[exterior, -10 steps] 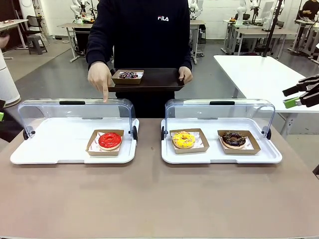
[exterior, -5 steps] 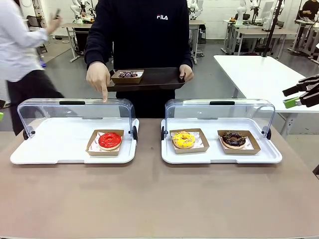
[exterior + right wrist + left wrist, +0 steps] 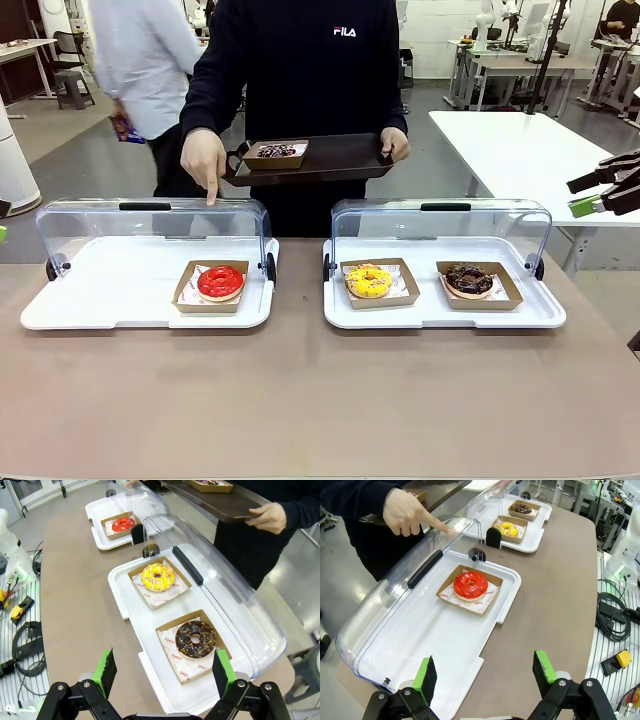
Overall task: Provide the desired donut to the person.
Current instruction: Pick up and lift the Paper togo box containing the Donut pointed at by the person.
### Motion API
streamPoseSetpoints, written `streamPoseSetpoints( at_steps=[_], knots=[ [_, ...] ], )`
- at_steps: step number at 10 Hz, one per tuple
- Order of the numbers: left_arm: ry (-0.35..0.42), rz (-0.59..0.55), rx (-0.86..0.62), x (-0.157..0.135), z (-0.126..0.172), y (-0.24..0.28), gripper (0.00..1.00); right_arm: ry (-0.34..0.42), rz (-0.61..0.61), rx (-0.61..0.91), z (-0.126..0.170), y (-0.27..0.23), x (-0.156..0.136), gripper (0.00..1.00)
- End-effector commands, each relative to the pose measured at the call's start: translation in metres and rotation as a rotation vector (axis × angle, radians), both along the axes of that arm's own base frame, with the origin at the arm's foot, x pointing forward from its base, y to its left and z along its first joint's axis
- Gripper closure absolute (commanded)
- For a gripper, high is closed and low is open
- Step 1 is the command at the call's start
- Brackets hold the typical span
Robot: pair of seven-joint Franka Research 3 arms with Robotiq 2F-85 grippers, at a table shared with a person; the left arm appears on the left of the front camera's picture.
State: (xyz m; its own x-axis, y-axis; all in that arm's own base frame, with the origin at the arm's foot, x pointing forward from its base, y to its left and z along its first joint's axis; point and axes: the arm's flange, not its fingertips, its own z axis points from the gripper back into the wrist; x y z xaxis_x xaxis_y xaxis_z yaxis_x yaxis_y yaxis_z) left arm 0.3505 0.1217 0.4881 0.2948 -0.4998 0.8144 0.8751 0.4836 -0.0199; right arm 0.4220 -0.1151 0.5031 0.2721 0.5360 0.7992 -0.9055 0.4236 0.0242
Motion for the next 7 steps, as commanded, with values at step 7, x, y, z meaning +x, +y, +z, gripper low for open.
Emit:
streamPoseSetpoints(
  at_steps=[7],
  knots=[
    [0.057,-0.223,0.299,0.035,-0.004,-0.129,0.00,0.005,0.010,0.000,-0.001,0.001,0.000,0.00]
  ],
)
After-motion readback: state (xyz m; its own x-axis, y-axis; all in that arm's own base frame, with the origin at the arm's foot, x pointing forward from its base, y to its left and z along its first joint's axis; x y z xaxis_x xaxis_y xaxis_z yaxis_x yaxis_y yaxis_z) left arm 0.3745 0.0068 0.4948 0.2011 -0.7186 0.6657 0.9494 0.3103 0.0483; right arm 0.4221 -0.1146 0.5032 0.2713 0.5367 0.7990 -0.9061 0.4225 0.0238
